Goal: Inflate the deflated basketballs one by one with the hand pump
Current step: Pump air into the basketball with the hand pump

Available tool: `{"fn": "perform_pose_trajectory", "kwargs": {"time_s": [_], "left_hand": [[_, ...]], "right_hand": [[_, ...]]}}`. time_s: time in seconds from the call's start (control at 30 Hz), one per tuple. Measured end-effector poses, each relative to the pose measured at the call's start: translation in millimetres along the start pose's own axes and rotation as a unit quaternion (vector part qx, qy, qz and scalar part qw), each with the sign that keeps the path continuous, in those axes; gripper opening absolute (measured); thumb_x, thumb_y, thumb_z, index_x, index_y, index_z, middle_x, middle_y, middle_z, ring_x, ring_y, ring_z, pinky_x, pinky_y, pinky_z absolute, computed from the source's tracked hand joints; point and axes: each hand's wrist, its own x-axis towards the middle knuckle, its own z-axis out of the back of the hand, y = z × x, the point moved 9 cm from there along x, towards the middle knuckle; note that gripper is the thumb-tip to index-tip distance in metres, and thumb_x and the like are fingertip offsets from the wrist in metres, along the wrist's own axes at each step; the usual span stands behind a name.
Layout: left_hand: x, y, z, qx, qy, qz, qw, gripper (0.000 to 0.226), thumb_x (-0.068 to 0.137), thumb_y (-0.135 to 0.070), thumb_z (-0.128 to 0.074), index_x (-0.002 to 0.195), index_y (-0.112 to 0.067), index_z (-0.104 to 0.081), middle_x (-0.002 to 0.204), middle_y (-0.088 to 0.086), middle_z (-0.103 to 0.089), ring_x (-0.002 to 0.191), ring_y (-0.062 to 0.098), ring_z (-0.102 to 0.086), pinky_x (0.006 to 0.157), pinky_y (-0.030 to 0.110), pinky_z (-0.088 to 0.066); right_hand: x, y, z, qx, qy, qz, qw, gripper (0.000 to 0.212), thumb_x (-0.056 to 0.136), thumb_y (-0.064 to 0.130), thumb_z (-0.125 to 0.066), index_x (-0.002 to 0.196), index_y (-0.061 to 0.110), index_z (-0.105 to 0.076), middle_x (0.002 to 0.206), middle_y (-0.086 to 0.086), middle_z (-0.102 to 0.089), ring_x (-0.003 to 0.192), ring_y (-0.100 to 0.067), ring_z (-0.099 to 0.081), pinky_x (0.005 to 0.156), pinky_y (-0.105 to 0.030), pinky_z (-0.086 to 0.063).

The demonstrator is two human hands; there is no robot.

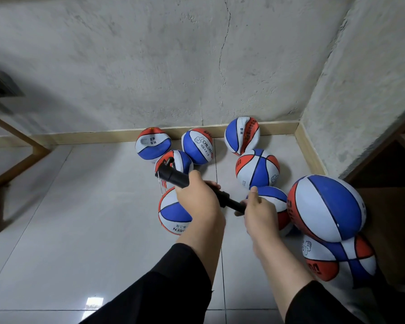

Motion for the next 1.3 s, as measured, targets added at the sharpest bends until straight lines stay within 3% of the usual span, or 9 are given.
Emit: {"fn": "perform_pose_trajectory", "kwargs": {"time_s": [0.23, 0.47, 0.57, 0.67, 0.77, 0.93, 1.1, 1.2, 1.3], "left_hand": [[-11, 23, -6, -0.064, 0.024, 0.065, 0.996, 0.017, 0.094, -0.023, -0.054, 0.095, -0.006, -0.053, 0.06, 0.011, -0.059, 0.048, 0.023, -0.057, 0.061, 0.041, -0.058], [9, 12, -1, 0.0, 0.022, 0.04, 0.999, 0.027, 0.097, -0.028, -0.055, 0.116, -0.008, -0.058, 0.065, 0.008, -0.063, 0.056, 0.018, -0.059, 0.051, 0.031, -0.053], [25, 0, 6, 0.009, -0.006, 0.032, 0.999, 0.035, 0.098, -0.034, -0.057, 0.12, -0.008, -0.063, 0.065, 0.006, -0.067, 0.053, 0.015, -0.061, 0.056, 0.032, -0.059], [35, -12, 11, 0.005, -0.021, 0.021, 1.0, 0.038, 0.098, -0.037, -0.058, 0.12, -0.006, -0.063, 0.056, 0.003, -0.064, 0.045, 0.012, -0.058, 0.042, 0.022, -0.05], [34, -11, 13, 0.024, -0.023, 0.01, 0.999, 0.036, 0.098, -0.032, -0.053, 0.122, -0.007, -0.061, 0.058, 0.004, -0.064, 0.051, 0.019, -0.059, 0.038, 0.023, -0.05], [22, -1, 2, -0.003, 0.004, 0.024, 1.0, 0.033, 0.098, -0.025, -0.051, 0.123, -0.004, -0.055, 0.06, 0.009, -0.059, 0.047, 0.018, -0.059, 0.049, 0.036, -0.057], [3, 8, -7, 0.003, 0.023, 0.024, 0.999, 0.008, 0.094, -0.018, -0.05, 0.094, -0.01, -0.05, 0.058, 0.009, -0.057, 0.053, 0.022, -0.058, 0.053, 0.033, -0.052], [0, 16, -9, -0.003, 0.04, 0.035, 0.999, 0.007, 0.093, -0.016, -0.05, 0.096, -0.01, -0.049, 0.059, 0.01, -0.058, 0.053, 0.023, -0.059, 0.061, 0.041, -0.058], [11, 15, -7, 0.058, 0.055, 0.029, 0.996, 0.016, 0.094, -0.02, -0.052, 0.103, -0.007, -0.054, 0.064, 0.009, -0.062, 0.049, 0.018, -0.057, 0.05, 0.03, -0.051]], "right_hand": [[-7, 47, -12, -0.003, -0.011, 0.077, 0.997, 0.059, 0.109, 0.047, -0.03, 0.103, 0.006, -0.072, 0.1, -0.013, -0.073, 0.095, -0.033, -0.066, 0.082, -0.04, -0.053], [0, 16, -14, -0.006, 0.018, 0.049, 0.999, 0.058, 0.11, 0.045, -0.029, 0.103, 0.007, -0.072, 0.088, -0.017, -0.074, 0.069, -0.026, -0.062, 0.06, -0.03, -0.043], [12, 6, 15, 0.032, -0.025, 0.018, 0.999, 0.062, 0.11, 0.044, -0.03, 0.091, 0.009, -0.077, 0.07, -0.01, -0.075, 0.066, -0.025, -0.067, 0.064, -0.037, -0.054], [19, -8, 24, 0.033, -0.018, -0.007, 0.999, 0.066, 0.11, 0.044, -0.029, 0.085, 0.008, -0.079, 0.066, -0.01, -0.074, 0.072, -0.03, -0.072, 0.067, -0.038, -0.058], [20, -21, 16, 0.046, -0.01, -0.023, 0.999, 0.064, 0.107, 0.05, -0.03, 0.076, 0.016, -0.075, 0.063, -0.007, -0.074, 0.081, -0.037, -0.074, 0.086, -0.057, -0.06], [15, -13, 2, 0.031, -0.001, -0.019, 0.999, 0.061, 0.109, 0.05, -0.027, 0.083, 0.019, -0.073, 0.072, -0.005, -0.076, 0.076, -0.03, -0.067, 0.067, -0.036, -0.048], [4, 17, -18, 0.021, 0.011, 0.023, 0.999, 0.056, 0.108, 0.05, -0.027, 0.074, 0.025, -0.064, 0.089, -0.014, -0.074, 0.075, -0.029, -0.059, 0.074, -0.048, -0.053], [-1, 25, -26, 0.03, 0.025, 0.032, 0.999, 0.055, 0.107, 0.052, -0.029, 0.076, 0.02, -0.061, 0.077, -0.012, -0.063, 0.076, -0.03, -0.057, 0.071, -0.046, -0.049], [-8, 20, -35, 0.032, 0.074, 0.013, 0.997, 0.054, 0.107, 0.053, -0.033, 0.083, 0.015, -0.064, 0.075, -0.01, -0.062, 0.073, -0.029, -0.057, 0.068, -0.04, -0.047]]}}
